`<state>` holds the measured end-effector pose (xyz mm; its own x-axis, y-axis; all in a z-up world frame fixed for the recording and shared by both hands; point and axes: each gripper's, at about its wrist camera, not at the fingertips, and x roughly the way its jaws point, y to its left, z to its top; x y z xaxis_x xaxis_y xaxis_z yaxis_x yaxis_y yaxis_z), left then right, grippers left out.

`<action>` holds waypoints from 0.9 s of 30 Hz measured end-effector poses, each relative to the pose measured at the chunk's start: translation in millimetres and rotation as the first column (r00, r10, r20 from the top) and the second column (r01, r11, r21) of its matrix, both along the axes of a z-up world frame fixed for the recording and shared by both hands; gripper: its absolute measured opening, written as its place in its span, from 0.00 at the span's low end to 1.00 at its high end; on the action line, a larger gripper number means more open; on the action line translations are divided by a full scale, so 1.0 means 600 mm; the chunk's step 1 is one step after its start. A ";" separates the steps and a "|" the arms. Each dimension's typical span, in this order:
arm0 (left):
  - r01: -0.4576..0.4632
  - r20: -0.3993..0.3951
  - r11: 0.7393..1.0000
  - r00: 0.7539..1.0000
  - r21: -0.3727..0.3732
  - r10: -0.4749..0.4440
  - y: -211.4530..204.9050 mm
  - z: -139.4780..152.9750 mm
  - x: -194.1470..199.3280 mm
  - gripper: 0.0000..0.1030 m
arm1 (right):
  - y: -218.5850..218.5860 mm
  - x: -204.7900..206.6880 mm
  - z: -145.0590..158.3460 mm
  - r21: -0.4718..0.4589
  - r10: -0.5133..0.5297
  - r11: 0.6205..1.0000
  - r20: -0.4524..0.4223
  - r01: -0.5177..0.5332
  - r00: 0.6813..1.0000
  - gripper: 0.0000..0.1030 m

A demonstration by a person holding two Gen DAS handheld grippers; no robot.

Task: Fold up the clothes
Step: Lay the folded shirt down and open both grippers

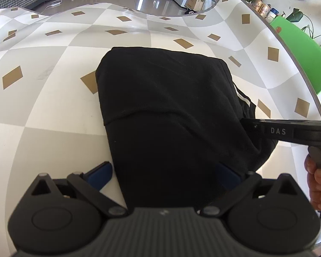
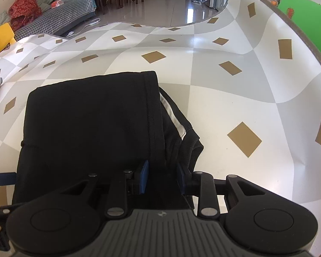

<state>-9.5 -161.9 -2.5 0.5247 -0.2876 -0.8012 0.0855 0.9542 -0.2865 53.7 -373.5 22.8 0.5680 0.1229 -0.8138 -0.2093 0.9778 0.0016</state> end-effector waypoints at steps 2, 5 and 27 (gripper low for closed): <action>-0.007 -0.002 1.000 1.000 0.005 0.007 0.007 0.000 0.002 1.00 | -0.002 0.001 0.000 0.029 -0.010 1.000 -0.020 0.011 1.000 0.30; -0.022 -0.005 0.999 1.000 0.025 0.022 0.020 0.000 0.005 1.00 | 0.000 -0.002 0.000 0.042 -0.006 0.999 -0.034 0.007 0.999 0.30; -0.177 -0.041 0.962 0.981 0.210 0.190 0.196 -0.004 0.008 1.00 | 0.097 -0.054 0.014 0.122 0.262 0.963 -0.218 -0.240 0.940 0.36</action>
<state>-4.5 -44.4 -5.2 0.5018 -0.0182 -0.8648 -0.1078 0.9907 -0.0834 21.5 -315.1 31.4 0.3079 0.3180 -0.8967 -0.4312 0.8868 0.1664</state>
